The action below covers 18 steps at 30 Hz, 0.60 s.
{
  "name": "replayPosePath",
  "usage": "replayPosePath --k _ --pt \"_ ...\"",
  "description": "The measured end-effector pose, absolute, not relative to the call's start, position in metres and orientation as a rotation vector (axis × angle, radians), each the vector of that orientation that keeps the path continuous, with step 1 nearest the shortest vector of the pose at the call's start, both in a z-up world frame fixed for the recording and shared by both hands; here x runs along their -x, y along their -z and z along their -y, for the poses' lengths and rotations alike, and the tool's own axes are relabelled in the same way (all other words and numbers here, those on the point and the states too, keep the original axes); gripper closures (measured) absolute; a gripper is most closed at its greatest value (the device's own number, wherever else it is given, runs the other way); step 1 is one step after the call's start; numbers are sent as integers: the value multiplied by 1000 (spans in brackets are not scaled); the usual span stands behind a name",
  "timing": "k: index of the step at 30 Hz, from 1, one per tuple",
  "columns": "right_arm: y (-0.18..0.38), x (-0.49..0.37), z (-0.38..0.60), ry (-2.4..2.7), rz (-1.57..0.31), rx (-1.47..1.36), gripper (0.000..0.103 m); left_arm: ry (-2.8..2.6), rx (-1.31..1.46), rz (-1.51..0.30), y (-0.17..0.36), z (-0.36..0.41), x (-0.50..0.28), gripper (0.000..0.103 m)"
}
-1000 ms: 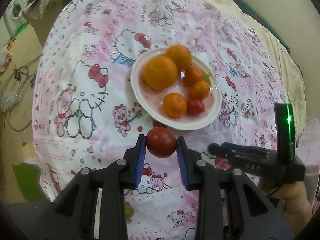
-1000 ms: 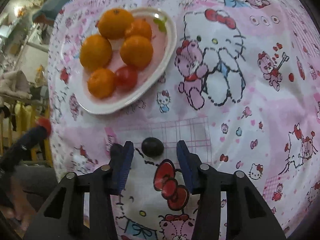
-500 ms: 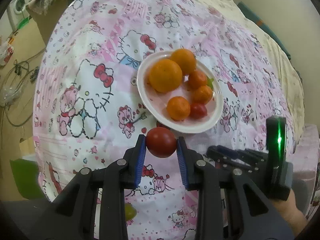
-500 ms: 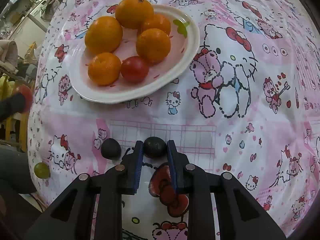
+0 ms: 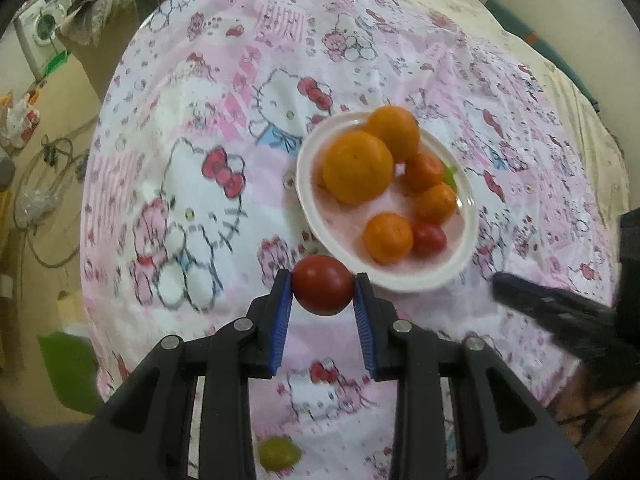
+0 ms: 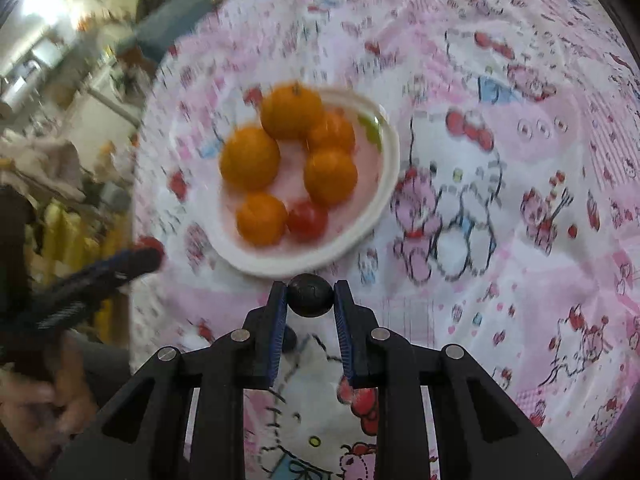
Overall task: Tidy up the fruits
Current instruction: 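Grasp a dark grape with the right tool while the left tool carries the tomato, then lower the tomato onto the plate with the left tool and open it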
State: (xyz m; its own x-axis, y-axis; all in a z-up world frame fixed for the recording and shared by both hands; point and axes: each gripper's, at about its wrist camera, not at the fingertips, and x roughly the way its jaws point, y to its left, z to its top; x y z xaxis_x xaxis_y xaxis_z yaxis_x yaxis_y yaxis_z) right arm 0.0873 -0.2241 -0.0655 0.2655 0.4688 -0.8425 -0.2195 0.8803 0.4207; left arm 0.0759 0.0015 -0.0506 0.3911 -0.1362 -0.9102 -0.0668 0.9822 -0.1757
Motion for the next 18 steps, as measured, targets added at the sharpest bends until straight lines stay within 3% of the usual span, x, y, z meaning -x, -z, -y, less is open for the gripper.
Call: replayPosePath --k 18 --pt "49 -146 241 -466 -1172 -299 78 79 173 -1226 75 16 -131 76"
